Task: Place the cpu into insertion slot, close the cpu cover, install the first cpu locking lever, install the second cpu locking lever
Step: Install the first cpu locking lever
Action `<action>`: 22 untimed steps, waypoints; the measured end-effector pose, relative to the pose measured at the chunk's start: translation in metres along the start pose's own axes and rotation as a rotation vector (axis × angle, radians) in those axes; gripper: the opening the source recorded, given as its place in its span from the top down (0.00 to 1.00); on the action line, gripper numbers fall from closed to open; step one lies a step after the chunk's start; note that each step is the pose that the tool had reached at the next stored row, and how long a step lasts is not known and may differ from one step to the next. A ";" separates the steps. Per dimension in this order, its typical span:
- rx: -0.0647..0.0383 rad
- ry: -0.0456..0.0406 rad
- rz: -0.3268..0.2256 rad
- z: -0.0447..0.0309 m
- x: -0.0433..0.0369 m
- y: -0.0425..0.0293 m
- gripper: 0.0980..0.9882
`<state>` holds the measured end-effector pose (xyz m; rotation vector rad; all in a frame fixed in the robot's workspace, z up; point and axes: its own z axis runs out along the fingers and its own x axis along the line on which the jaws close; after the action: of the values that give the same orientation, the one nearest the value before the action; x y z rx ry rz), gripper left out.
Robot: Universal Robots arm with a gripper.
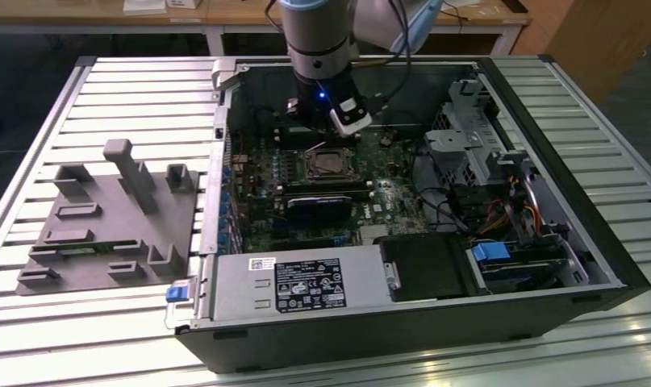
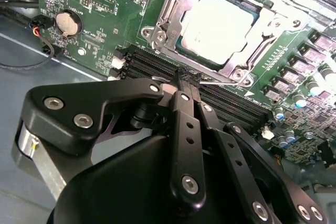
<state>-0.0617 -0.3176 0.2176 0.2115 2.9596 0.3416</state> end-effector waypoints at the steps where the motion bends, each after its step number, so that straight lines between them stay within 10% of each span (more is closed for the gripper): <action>1: 0.001 -0.0021 0.000 0.0002 0.0007 0.0009 0.99; 7: 0.003 -0.0098 -0.001 0.0020 0.0043 0.0057 0.99; 13: 0.007 -0.0469 -0.008 0.0040 0.0079 0.0071 0.99; 22: 0.017 -0.0658 0.046 0.0098 0.0107 0.0094 0.99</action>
<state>-0.0694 -0.3048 0.2089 0.2879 2.8974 0.3097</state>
